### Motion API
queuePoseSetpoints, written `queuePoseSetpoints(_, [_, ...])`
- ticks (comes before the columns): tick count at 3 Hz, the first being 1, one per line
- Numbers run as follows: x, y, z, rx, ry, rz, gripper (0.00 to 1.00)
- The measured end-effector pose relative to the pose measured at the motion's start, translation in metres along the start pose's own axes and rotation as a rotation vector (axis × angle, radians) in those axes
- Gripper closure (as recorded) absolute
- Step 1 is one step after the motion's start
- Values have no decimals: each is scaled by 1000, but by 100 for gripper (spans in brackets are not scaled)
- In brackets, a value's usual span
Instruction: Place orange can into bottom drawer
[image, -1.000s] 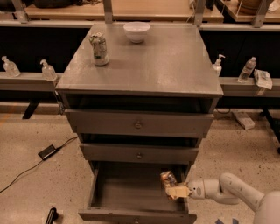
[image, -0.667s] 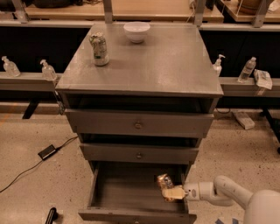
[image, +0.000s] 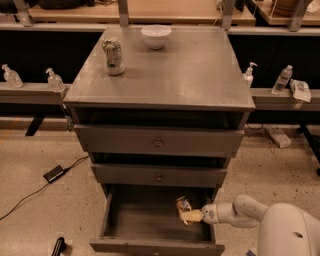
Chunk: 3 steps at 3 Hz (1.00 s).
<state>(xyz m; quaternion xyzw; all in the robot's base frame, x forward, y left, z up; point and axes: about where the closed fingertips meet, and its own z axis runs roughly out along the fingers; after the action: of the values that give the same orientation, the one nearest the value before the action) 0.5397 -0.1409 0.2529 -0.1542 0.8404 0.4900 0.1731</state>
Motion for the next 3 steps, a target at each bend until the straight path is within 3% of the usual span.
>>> queuePoseSetpoints(1, [12, -18, 16, 61, 65, 76, 52])
queuePoseSetpoints(2, [29, -26, 27, 90, 124, 137, 30])
queuePoseSetpoints(3, [29, -25, 28, 87, 125, 140, 6])
